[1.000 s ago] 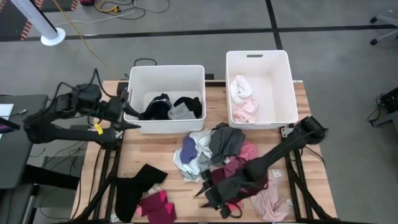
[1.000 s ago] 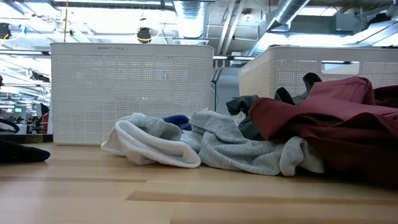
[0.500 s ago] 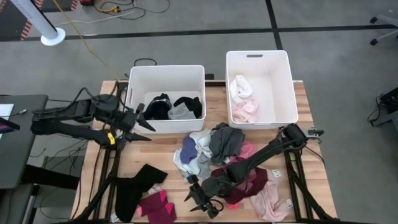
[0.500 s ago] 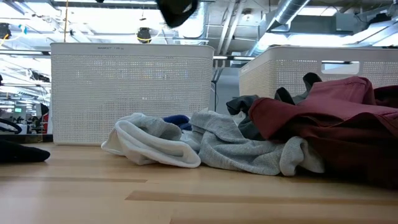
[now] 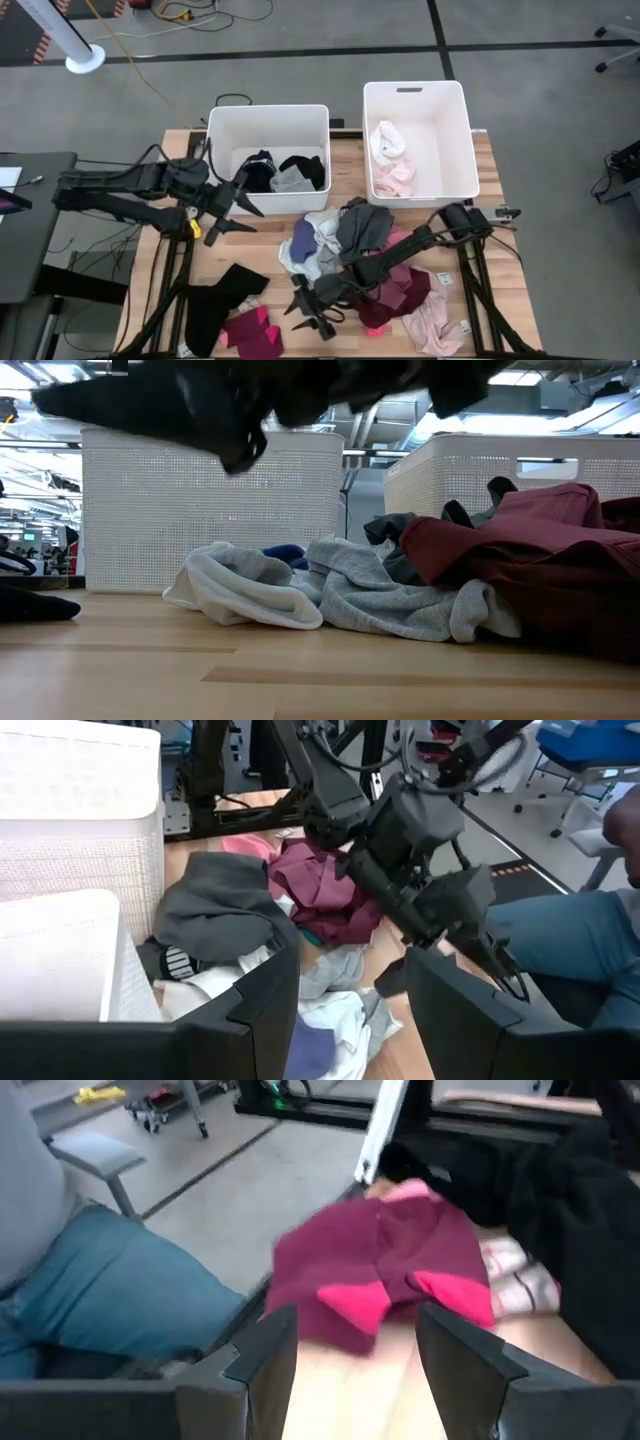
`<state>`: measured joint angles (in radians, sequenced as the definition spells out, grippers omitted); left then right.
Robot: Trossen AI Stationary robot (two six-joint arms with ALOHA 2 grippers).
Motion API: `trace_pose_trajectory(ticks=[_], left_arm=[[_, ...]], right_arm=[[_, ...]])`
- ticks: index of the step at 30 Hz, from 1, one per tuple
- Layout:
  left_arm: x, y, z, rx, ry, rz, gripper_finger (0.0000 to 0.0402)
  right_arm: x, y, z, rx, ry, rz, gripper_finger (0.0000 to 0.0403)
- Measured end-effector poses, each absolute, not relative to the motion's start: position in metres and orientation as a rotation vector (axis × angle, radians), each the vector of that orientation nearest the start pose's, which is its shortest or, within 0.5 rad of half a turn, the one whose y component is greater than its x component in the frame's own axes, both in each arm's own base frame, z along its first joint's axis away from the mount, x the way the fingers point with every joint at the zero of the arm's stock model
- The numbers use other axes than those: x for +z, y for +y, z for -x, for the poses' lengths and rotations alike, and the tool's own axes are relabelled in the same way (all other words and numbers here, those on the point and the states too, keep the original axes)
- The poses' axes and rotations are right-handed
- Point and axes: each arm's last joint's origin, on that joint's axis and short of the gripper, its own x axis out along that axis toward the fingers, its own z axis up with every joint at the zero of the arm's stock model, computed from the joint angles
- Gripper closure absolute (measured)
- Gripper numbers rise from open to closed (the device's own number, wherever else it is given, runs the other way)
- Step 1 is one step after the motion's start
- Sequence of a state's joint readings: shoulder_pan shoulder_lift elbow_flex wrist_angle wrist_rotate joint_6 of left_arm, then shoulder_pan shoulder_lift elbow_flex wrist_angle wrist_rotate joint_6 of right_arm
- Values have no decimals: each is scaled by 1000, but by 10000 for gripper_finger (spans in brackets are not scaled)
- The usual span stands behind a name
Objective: Sort clothes
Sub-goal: Put the black garment into the left white laundry organizer
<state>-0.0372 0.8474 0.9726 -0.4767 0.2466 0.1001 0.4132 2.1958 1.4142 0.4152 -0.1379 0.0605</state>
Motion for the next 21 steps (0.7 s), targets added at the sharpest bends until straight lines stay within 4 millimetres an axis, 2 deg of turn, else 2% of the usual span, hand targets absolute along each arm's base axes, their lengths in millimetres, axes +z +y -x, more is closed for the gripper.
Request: trace_pose_trajectory(ticks=[6, 10, 21], left_arm=[[353, -14, -179, -300, 371, -45, 224], [347, -22, -184, -333, 427, -14, 224], [318, -72, -192, -392, 673, -15, 231]], right_arm=[[138, 198, -453, 551, 402, -52, 185], [131, 199, -453, 559, 462, -46, 185], [155, 195, -435, 541, 652, -1, 185]])
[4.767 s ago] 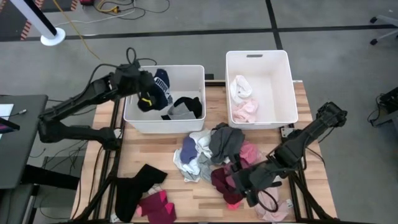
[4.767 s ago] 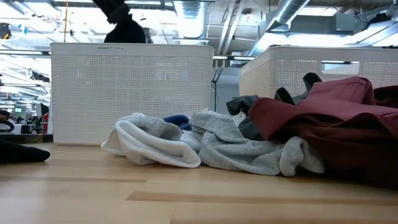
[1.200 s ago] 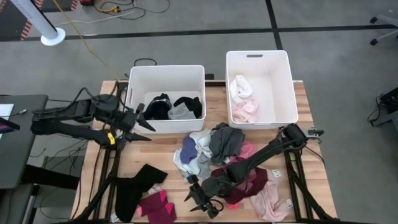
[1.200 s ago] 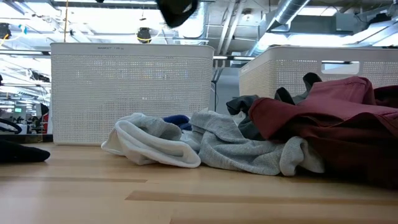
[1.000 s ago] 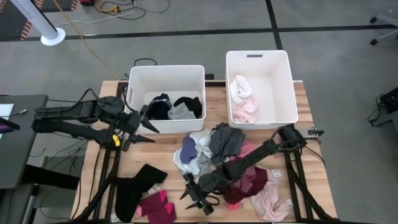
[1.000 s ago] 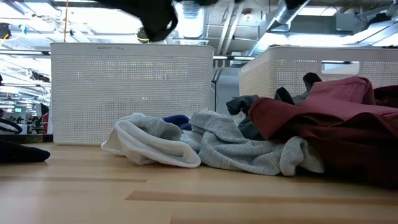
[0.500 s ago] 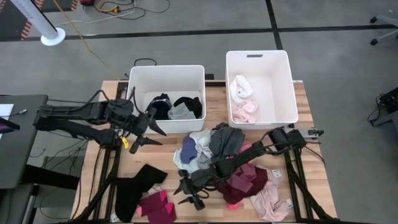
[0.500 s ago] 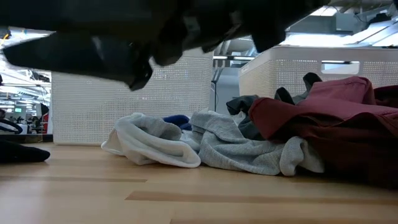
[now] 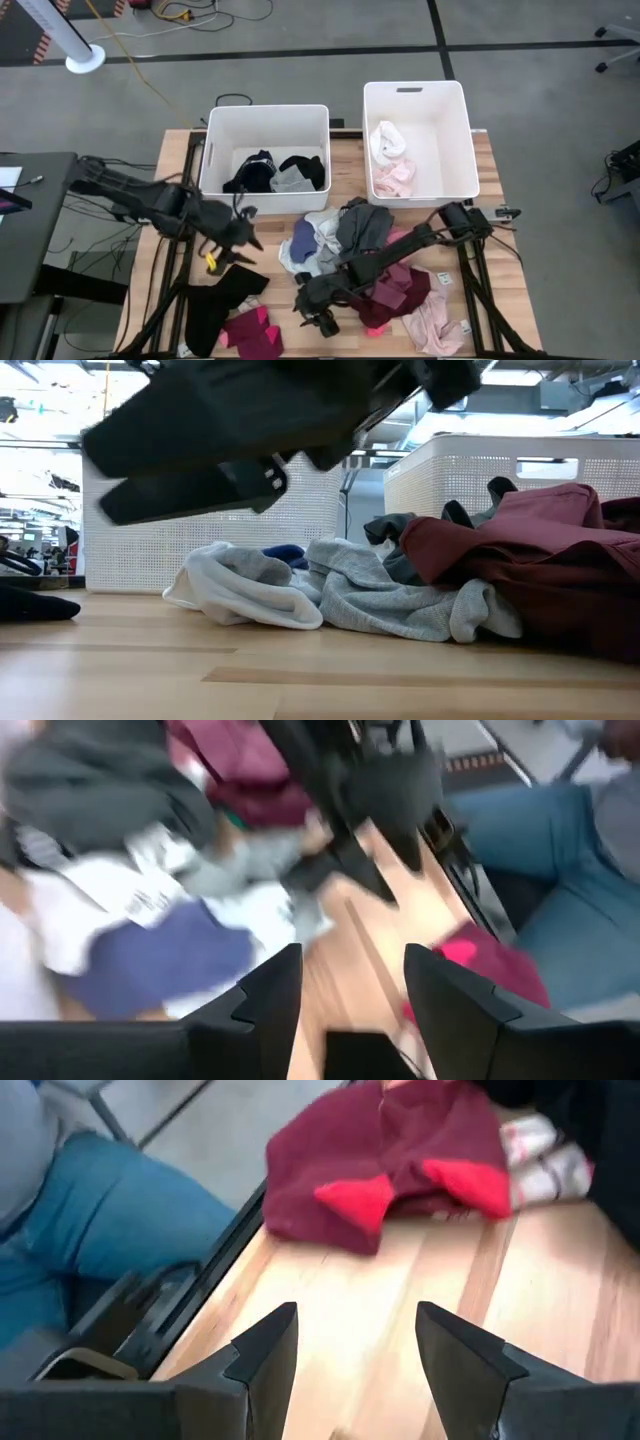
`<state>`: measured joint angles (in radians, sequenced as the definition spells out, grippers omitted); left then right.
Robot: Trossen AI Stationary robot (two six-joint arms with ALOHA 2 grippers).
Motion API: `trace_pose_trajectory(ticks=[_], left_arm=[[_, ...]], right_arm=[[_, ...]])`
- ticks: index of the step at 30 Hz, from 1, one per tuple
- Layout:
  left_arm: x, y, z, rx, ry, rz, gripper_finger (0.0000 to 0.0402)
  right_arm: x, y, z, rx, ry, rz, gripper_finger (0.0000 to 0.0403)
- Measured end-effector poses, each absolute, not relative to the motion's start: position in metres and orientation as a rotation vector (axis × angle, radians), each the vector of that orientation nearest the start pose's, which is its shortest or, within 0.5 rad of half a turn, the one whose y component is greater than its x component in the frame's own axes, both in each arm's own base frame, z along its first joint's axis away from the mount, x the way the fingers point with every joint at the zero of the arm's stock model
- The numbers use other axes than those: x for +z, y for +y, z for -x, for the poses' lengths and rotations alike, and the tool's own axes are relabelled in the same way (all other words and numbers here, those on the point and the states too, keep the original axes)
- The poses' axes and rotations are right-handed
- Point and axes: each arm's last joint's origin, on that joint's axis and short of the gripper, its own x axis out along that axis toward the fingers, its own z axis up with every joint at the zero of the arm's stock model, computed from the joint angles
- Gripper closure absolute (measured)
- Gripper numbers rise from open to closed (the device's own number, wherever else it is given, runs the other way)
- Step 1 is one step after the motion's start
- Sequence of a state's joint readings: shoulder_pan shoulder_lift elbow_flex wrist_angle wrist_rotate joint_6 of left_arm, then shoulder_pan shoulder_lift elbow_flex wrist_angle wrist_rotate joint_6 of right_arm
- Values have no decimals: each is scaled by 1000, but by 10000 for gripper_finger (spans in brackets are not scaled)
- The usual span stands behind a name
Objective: Sort clothes
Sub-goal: Put the black garment into the left white laundry organizer
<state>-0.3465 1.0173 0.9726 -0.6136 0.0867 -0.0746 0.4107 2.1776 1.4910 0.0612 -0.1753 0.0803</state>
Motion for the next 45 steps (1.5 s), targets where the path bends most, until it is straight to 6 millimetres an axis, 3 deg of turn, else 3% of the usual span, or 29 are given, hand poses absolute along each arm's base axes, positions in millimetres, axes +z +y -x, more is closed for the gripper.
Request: trace_pose_trajectory(ticks=[6, 15, 20, 27, 34, 39, 45], left_arm=[[293, -104, -193, -377, 863, -9, 232], [240, -154, -192, -315, 1241, 45, 232], [213, -177, -194, -291, 1342, 25, 225], [182, -190, -208, -238, 1367, -26, 221], [158, -184, -213, -75, 1421, -142, 224], [156, -183, -215, -56, 1396, -187, 270], [156, -183, -215, -74, 1386, -234, 385]], right_arm=[[164, 195, -420, 516, 767, 32, 185], [178, 193, -407, 477, 843, 66, 185], [186, 195, -401, 480, 858, 77, 185], [189, 195, -401, 479, 848, 83, 185], [189, 197, -400, 485, 845, 85, 185], [189, 198, -399, 487, 844, 86, 185], [189, 198, -400, 488, 838, 85, 185]])
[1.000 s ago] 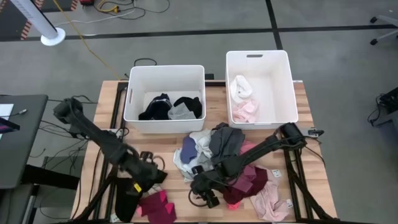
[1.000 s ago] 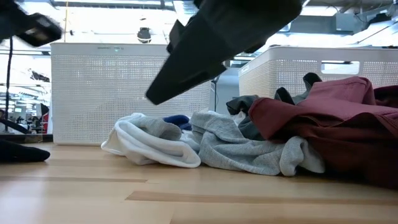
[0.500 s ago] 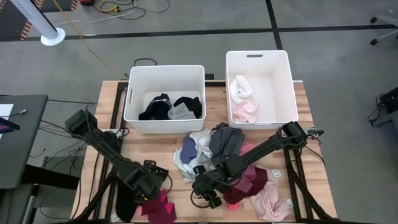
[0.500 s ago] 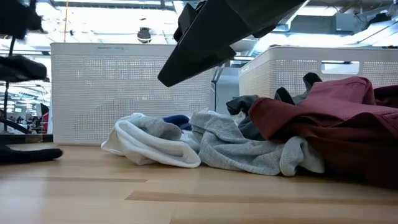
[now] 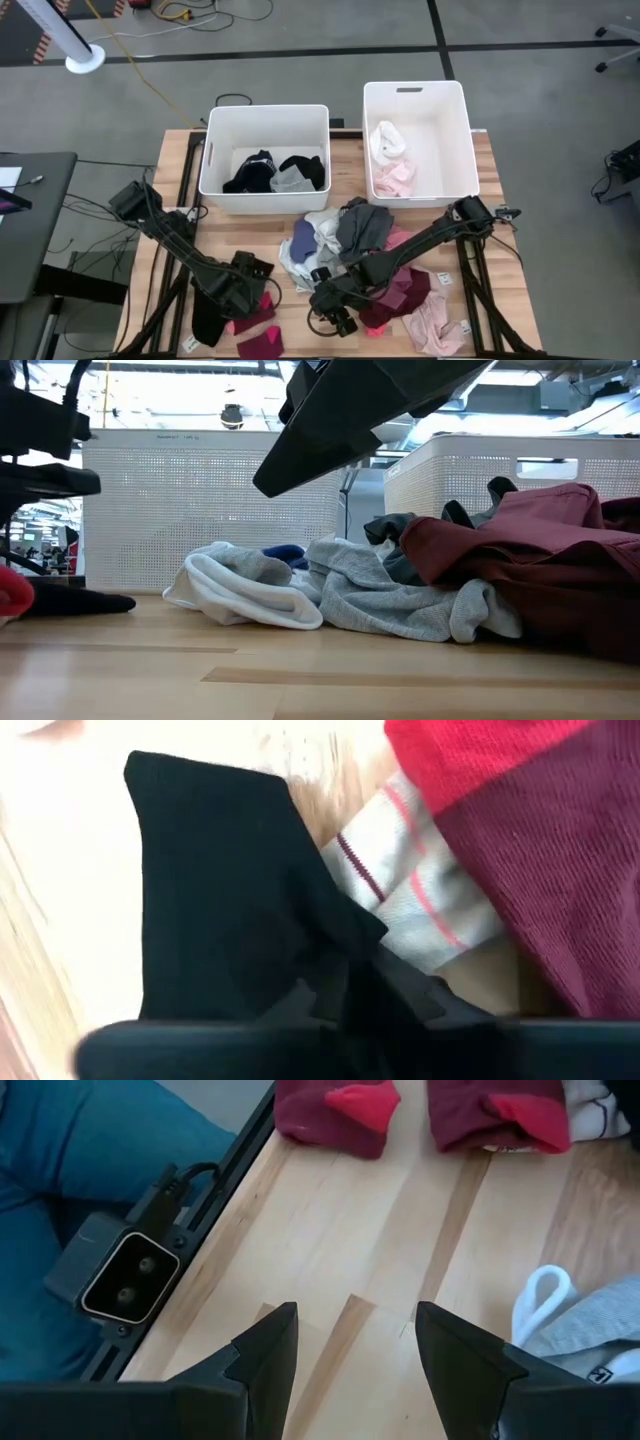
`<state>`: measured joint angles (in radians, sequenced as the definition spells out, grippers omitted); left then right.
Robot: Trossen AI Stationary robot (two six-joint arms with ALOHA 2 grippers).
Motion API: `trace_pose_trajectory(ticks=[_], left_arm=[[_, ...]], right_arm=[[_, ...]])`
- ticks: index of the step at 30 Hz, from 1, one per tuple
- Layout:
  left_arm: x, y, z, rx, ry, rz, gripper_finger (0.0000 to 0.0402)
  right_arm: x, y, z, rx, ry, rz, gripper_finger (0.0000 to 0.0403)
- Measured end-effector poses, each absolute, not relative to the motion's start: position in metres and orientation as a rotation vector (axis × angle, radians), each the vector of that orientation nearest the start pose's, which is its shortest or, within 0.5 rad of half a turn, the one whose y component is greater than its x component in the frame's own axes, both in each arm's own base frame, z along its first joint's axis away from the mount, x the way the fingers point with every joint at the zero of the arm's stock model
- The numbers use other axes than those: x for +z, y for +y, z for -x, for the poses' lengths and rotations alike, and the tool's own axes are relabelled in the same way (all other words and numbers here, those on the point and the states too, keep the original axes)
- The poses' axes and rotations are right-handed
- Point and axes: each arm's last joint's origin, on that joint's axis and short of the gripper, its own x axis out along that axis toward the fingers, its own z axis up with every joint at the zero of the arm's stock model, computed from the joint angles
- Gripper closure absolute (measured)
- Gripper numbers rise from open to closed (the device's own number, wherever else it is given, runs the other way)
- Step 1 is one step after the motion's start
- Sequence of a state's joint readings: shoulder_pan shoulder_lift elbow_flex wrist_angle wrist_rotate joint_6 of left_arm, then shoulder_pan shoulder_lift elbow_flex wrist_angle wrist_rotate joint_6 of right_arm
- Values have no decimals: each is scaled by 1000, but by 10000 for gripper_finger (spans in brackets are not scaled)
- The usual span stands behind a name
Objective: Sort clothes
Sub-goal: Put the black garment into the left white laundry organizer
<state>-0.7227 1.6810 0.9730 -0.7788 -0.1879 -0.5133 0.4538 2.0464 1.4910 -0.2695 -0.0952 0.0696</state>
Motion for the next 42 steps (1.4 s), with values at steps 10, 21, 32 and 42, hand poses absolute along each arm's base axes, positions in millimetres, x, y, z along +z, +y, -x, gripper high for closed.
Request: trace_pose_trajectory(ticks=[10, 21, 32, 42], left_arm=[[206, -178, -214, -99, 1224, -237, 397], [304, -168, -210, -172, 728, -245, 399], [338, -170, -212, -273, 487, -339, 399], [334, -161, -216, -250, 532, -384, 399]], right_arm=[[191, 199, -403, 497, 794, 98, 185], [206, 180, -424, 291, 578, 138, 185], [207, 157, -436, 152, 391, 109, 184], [207, 158, -437, 253, 260, 89, 139]])
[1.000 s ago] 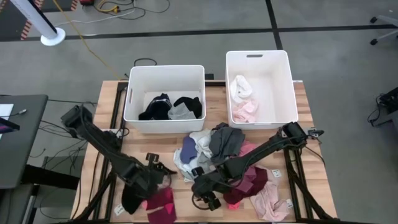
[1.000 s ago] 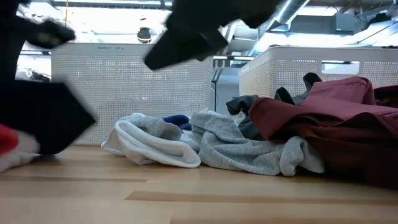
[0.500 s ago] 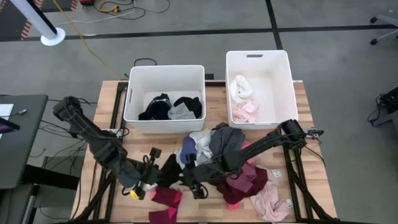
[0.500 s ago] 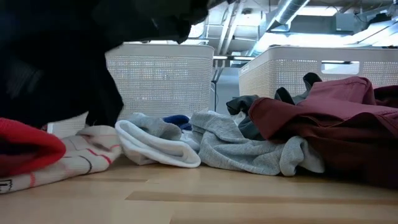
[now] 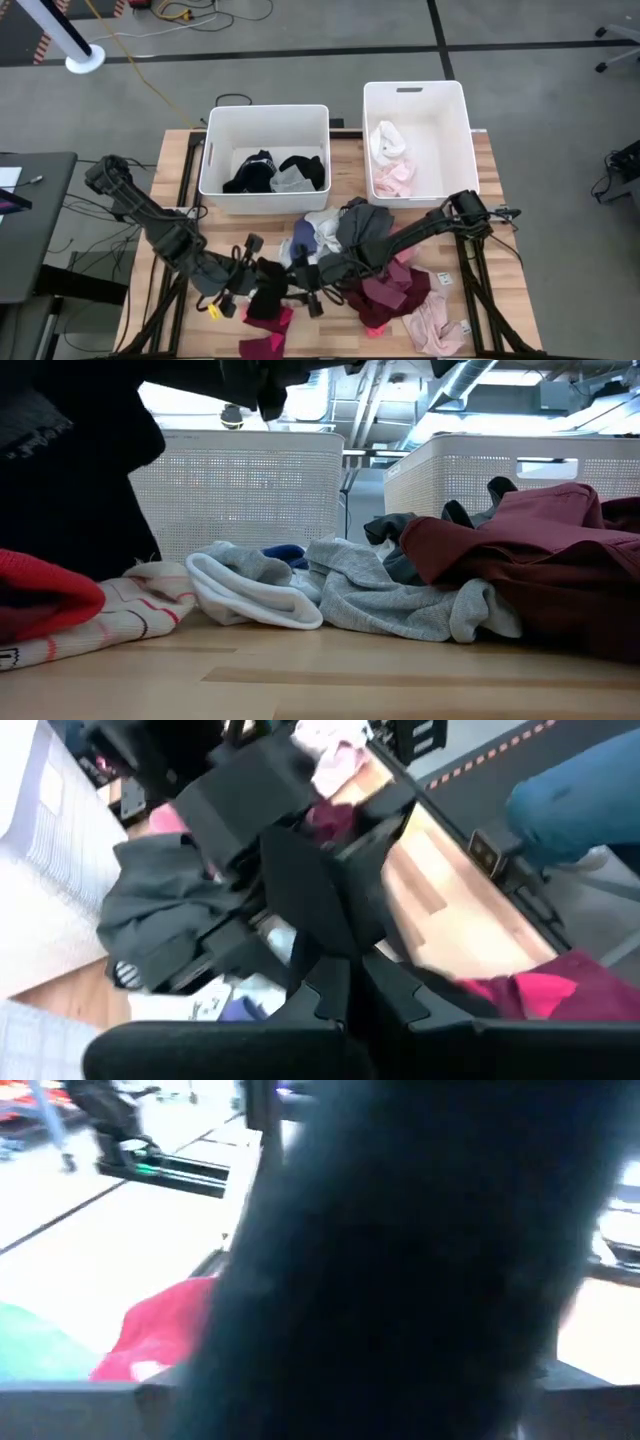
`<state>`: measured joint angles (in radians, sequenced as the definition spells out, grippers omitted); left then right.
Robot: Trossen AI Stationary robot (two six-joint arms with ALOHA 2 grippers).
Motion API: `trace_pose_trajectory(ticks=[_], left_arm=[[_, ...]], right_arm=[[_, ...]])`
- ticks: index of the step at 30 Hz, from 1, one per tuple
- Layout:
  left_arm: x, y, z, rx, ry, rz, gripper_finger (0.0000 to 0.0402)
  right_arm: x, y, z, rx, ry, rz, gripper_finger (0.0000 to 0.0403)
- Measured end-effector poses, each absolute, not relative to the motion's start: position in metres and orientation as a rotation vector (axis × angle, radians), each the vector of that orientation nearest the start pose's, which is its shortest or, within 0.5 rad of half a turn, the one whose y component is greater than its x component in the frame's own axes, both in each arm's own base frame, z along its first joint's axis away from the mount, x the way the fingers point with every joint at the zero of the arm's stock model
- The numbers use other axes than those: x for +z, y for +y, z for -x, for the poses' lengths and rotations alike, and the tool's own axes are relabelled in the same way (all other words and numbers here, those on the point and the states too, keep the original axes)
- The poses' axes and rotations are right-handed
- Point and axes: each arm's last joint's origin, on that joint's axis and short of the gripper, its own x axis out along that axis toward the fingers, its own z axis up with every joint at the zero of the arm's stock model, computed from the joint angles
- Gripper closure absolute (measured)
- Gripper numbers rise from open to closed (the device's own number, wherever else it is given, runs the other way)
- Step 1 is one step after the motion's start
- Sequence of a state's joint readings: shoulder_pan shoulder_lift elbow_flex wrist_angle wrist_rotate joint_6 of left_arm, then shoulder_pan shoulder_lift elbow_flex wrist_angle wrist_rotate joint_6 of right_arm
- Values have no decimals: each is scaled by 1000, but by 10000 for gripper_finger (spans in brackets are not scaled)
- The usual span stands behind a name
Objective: Sort clothes
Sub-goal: Put the black garment into the left white laundry organizer
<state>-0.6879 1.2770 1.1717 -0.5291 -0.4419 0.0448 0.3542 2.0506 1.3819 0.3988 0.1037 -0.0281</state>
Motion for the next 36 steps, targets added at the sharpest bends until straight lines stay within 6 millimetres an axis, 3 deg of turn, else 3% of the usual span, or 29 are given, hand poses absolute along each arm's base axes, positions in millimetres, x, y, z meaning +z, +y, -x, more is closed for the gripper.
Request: trace_pose_trajectory(ticks=[6, 12, 18, 26, 32, 36], left_arm=[[333, -154, -220, -222, 552, -392, 398], [342, -154, -227, -224, 454, -403, 398], [350, -154, -233, -275, 359, -379, 398], [354, -156, -236, -306, 309, -374, 398], [341, -162, -249, -348, 345, -369, 398], [327, -169, -260, -391, 379, -388, 398]], right_arm=[[204, 160, -435, 321, 298, 25, 107], [214, 160, -438, 320, 194, 3, 99], [221, 145, -444, 163, 119, -1, 99], [229, 132, -448, 81, 45, -33, 101], [229, 131, -448, 24, 35, -8, 156], [229, 131, -448, 26, 40, 20, 267]])
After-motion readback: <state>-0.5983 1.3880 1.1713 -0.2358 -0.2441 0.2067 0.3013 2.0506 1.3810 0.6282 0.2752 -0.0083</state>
